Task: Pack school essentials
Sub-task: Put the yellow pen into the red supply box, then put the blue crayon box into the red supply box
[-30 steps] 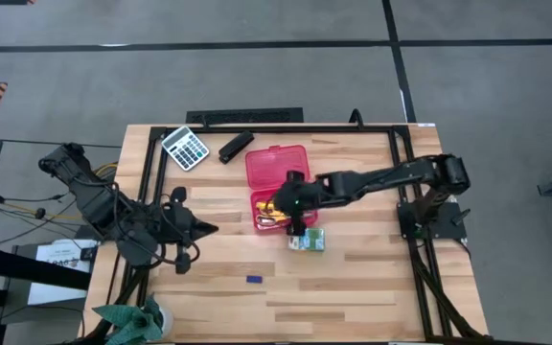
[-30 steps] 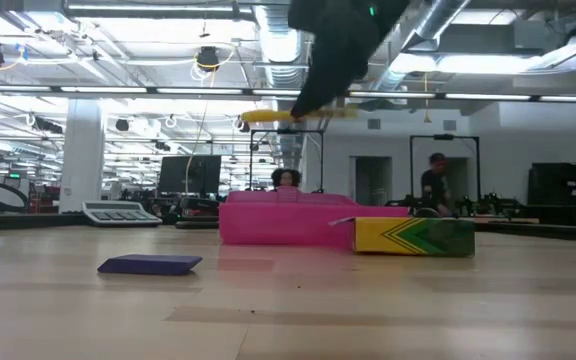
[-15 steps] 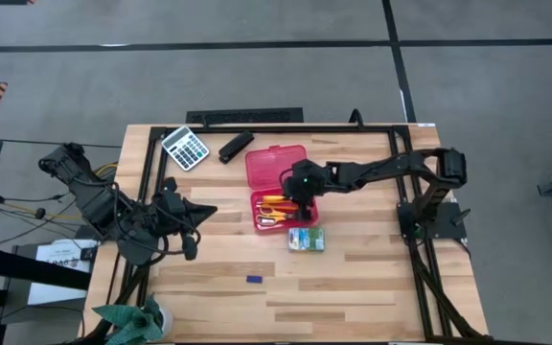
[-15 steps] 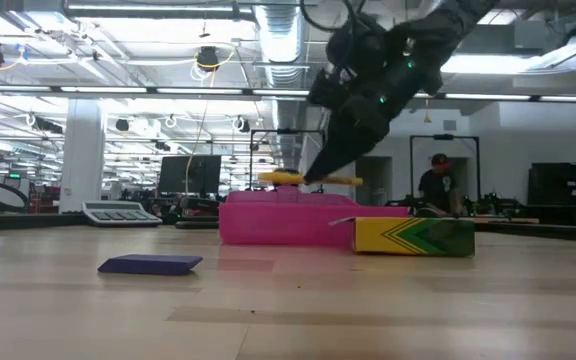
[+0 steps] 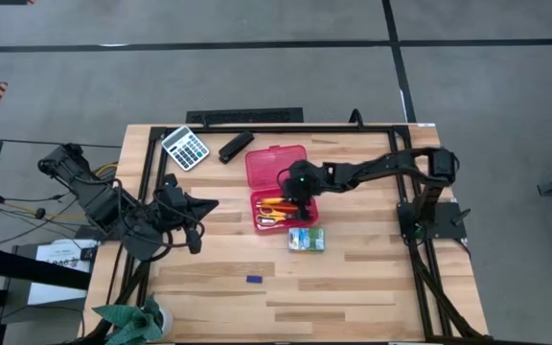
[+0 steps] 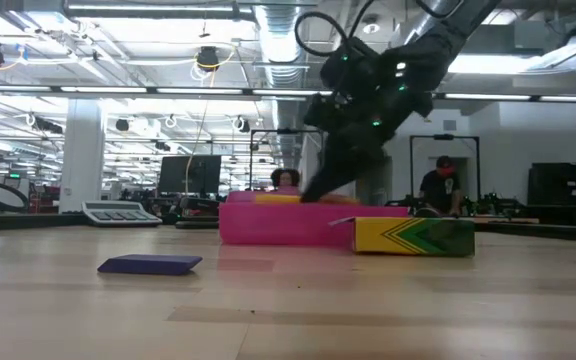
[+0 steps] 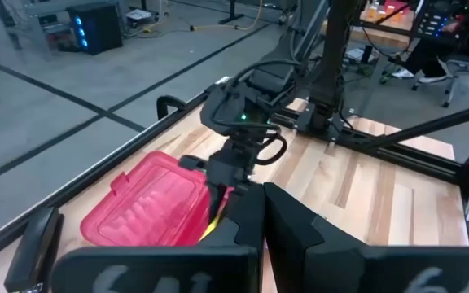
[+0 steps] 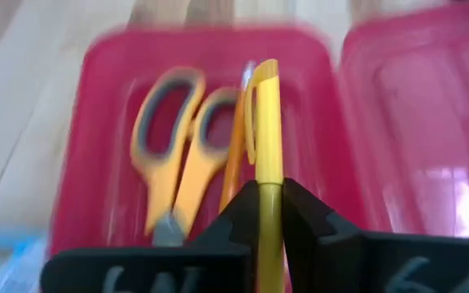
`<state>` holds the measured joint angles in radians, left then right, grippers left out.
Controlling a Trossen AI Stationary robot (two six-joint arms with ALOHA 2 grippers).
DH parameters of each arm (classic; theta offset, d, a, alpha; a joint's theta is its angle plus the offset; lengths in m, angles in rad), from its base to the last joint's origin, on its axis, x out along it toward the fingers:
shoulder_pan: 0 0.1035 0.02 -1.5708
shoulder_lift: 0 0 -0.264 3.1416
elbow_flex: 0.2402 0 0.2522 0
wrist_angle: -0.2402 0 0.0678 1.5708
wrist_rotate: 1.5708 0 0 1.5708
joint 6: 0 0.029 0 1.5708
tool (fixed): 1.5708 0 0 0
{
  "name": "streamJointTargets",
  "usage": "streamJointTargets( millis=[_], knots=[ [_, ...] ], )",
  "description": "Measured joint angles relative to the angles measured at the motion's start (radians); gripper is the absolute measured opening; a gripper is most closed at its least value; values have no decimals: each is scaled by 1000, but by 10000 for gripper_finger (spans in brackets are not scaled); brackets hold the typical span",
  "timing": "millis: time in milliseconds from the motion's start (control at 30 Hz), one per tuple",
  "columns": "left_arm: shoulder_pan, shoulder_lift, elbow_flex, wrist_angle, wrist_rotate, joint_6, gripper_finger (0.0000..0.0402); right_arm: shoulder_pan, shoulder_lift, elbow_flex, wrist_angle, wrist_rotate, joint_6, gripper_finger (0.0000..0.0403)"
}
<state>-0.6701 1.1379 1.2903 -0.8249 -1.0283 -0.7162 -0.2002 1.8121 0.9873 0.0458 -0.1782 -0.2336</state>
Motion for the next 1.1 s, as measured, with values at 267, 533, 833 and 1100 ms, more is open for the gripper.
streamJointTargets(
  millis=[267, 533, 833, 1100],
  knots=[
    [0, 0, 0, -5, -2, -3, 0, -14, 25, 1, 12, 2, 2, 60],
    [0, 0, 0, -11, 35, -3, 0, -32, 26, 1, 15, 7, 5, 97],
    [0, 0, 0, -20, 134, -6, 0, -15, -65, 69, -207, -32, 87, 159],
    [0, 0, 0, -124, 241, -54, 18, 114, -301, 128, -604, -21, 202, 198]
  ],
)
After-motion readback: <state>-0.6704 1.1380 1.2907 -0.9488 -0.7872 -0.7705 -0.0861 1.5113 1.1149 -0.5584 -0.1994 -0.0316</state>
